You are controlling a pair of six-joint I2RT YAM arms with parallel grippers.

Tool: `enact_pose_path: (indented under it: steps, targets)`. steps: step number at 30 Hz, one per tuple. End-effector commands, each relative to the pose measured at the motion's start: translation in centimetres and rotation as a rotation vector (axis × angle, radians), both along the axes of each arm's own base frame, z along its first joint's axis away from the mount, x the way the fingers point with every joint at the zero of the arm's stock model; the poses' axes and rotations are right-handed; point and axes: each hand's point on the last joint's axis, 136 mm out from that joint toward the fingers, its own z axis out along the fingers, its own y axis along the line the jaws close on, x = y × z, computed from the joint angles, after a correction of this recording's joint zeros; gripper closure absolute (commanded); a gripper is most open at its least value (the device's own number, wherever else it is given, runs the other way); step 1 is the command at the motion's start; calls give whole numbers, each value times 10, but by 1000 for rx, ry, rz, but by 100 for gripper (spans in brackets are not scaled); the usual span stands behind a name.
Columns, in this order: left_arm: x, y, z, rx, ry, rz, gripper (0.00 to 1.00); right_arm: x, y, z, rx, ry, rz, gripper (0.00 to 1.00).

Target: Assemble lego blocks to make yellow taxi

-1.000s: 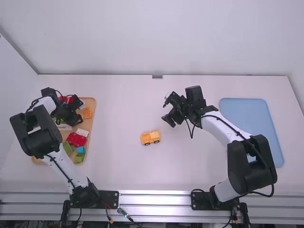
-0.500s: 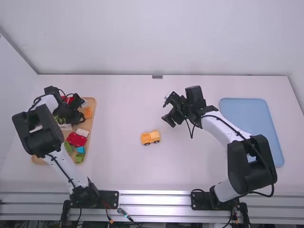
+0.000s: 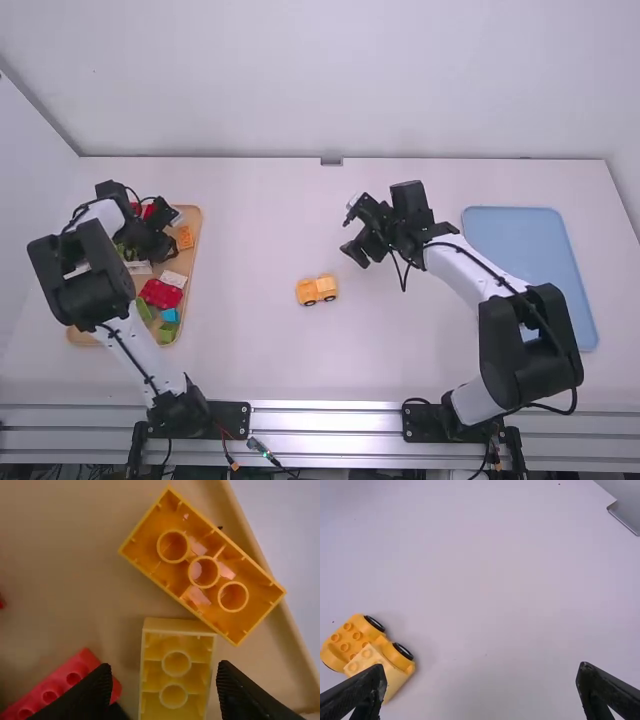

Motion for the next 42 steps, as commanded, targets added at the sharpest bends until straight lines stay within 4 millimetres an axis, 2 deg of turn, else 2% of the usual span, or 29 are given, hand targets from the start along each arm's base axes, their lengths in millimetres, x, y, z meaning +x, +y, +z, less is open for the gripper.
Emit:
enact_pose_path:
  steps: [1,8,14,20,23,33,38,42]
  targets:
    - [-10,-4,-16,-13,38,-15,45,6,2,15,17,-32,-1,1]
    - [-16,4,-19,22,67,10,52,6,2,15,17,-32,-1,0]
    - [-13,-3,-18,-4,48,-17,55,6,2,15,17,-31,-1,1]
    - [-13,-1,-18,5,50,-18,59,5,2,14,16,-29,-1,1]
    - [-14,-5,-18,-8,49,-44,66,5,2,14,17,-29,-1,1]
    - [-10,-4,-17,-10,30,-42,72,5,2,14,17,-29,0,1]
    - [-5,-4,-16,0,16,-33,82,4,5,15,30,-24,11,1]
    - [0,-2,-11,-1,-7,-2,87,3,6,16,35,-25,16,1]
